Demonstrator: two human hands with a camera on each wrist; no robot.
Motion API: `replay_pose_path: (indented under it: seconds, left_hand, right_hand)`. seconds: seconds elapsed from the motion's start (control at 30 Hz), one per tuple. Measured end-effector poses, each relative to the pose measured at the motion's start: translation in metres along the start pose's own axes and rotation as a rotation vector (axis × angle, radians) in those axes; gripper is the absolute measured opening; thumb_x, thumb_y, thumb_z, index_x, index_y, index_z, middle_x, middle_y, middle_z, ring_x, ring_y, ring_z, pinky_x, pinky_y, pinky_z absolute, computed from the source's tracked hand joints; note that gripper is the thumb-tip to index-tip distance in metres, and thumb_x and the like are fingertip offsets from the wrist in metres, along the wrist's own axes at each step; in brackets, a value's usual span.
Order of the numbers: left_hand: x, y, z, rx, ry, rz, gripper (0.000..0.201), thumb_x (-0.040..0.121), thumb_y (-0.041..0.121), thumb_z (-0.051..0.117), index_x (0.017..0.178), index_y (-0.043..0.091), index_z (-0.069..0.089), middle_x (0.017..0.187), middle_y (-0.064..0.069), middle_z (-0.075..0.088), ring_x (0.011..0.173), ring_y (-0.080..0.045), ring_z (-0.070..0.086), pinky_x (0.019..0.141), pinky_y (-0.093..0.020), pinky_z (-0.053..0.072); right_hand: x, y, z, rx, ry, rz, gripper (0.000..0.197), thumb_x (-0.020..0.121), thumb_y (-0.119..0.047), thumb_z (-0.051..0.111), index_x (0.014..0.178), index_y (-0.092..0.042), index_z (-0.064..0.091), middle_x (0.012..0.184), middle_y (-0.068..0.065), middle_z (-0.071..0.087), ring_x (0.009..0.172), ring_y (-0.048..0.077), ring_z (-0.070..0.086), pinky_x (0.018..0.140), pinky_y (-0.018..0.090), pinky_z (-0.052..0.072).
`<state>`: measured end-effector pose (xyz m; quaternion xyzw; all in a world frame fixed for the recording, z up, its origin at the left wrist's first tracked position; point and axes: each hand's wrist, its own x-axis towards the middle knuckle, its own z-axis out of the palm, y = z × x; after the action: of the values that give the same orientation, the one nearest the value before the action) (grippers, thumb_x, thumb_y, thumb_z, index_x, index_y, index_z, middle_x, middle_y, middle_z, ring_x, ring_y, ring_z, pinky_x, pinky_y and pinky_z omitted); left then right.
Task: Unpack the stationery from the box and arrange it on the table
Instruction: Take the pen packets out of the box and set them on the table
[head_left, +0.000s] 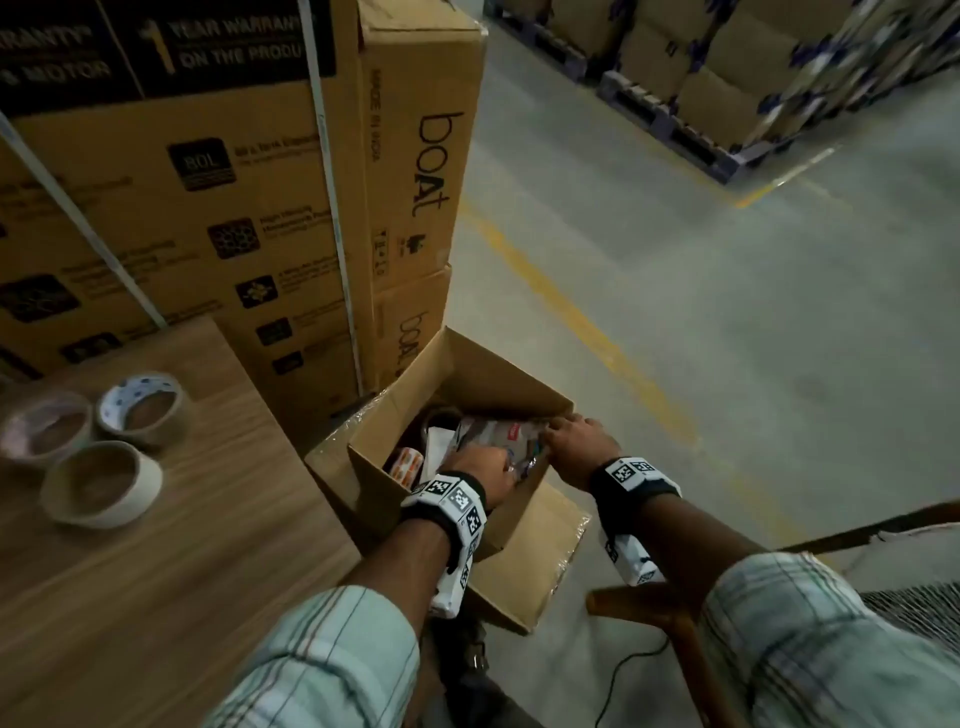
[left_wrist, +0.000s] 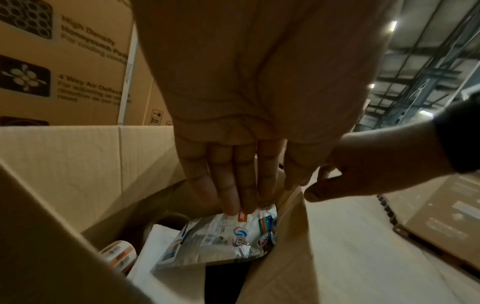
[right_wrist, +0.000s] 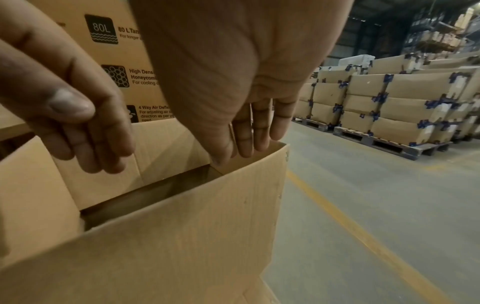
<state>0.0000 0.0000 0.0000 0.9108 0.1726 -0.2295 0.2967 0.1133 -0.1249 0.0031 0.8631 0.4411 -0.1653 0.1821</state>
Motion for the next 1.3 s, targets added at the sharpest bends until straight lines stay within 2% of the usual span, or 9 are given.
replay_pose_path:
  seconds: [0.27,0.43,0.53,0.63,0.7,0.8,1.0,1.1,1.3]
  left_hand:
    - [0.075,0.017,0.034,0.019,-0.060,-0.106,0.043,0.093,0.041,0.046,0.118,0.010,0.061,0.119,-0.017,0.061,0.115,-0.037,0.056,0.101,-0.044,0.043]
    - [0.096,0.013,0.047,0.060,-0.136,-0.171,0.036,0.096,0.018,0.050,0.130,0.007,0.053,0.130,-0.015,0.057,0.119,-0.032,0.055,0.096,-0.034,0.044]
    - [0.105,0.009,0.046,0.094,-0.167,-0.164,0.036,0.095,0.017,0.052,0.129,0.008,0.055,0.128,-0.014,0.059,0.117,-0.031,0.057,0.094,-0.035,0.046]
    - [0.114,0.009,0.044,0.157,-0.145,-0.136,0.028,0.094,0.018,0.053,0.120,0.011,0.059,0.121,-0.013,0.063,0.110,-0.031,0.060,0.091,-0.037,0.048]
    - [0.118,0.016,0.045,0.174,-0.107,-0.121,0.026,0.096,0.021,0.049,0.116,0.010,0.061,0.117,-0.013,0.064,0.109,-0.031,0.061,0.096,-0.042,0.047]
    - [0.125,0.023,0.051,0.261,-0.153,-0.139,0.033,0.096,0.025,0.050,0.126,0.013,0.056,0.126,-0.014,0.059,0.115,-0.035,0.058,0.099,-0.051,0.044]
    - [0.138,0.019,0.051,0.302,-0.117,-0.090,0.035,0.101,0.024,0.038,0.130,0.008,0.049,0.132,-0.015,0.055,0.121,-0.034,0.053,0.099,-0.046,0.040]
    - [0.134,0.022,0.051,0.344,-0.199,-0.037,0.036,0.101,0.021,0.037,0.134,0.008,0.045,0.136,-0.016,0.052,0.123,-0.034,0.052,0.106,-0.047,0.036]
    - [0.123,0.022,0.043,0.401,-0.204,0.011,0.030,0.100,0.017,0.040,0.125,0.008,0.055,0.126,-0.014,0.060,0.115,-0.033,0.058,0.093,-0.043,0.047]
  right_hand:
    - [0.035,0.038,0.002,-0.123,-0.040,-0.133,0.035,0.089,-0.015,0.051,0.121,-0.024,0.060,0.120,0.000,0.062,0.113,0.024,0.053,0.093,0.036,0.041]
    - [0.056,0.045,-0.001,-0.080,-0.072,-0.220,0.026,0.089,-0.024,0.051,0.111,-0.027,0.063,0.111,-0.003,0.066,0.101,0.020,0.062,0.085,0.033,0.037]
    - [0.067,0.045,-0.003,-0.040,-0.131,-0.233,0.022,0.090,-0.024,0.051,0.108,-0.023,0.064,0.107,0.000,0.066,0.097,0.023,0.064,0.086,0.034,0.043]
    - [0.073,0.041,-0.004,0.011,-0.220,-0.237,0.022,0.092,-0.026,0.053,0.111,-0.023,0.063,0.106,0.002,0.066,0.095,0.025,0.065,0.075,0.033,0.053]
    - [0.077,0.038,-0.004,0.020,-0.261,-0.265,0.022,0.093,-0.025,0.053,0.113,-0.022,0.062,0.107,0.003,0.066,0.096,0.025,0.065,0.071,0.031,0.050]
    - [0.086,0.036,-0.004,0.033,-0.304,-0.262,0.024,0.092,-0.024,0.055,0.114,-0.019,0.063,0.112,0.004,0.065,0.101,0.025,0.064,0.072,0.031,0.048]
    - [0.095,0.038,-0.001,0.093,-0.335,-0.224,0.027,0.090,-0.030,0.057,0.114,-0.019,0.064,0.113,0.005,0.066,0.102,0.026,0.064,0.075,0.034,0.051]
    - [0.096,0.040,0.002,0.100,-0.332,-0.220,0.030,0.089,-0.032,0.057,0.117,-0.023,0.064,0.113,0.004,0.065,0.102,0.026,0.064,0.073,0.033,0.050]
    - [0.096,0.042,0.004,0.136,-0.323,-0.205,0.028,0.090,-0.035,0.055,0.114,-0.026,0.064,0.113,0.003,0.065,0.101,0.025,0.064,0.071,0.031,0.048]
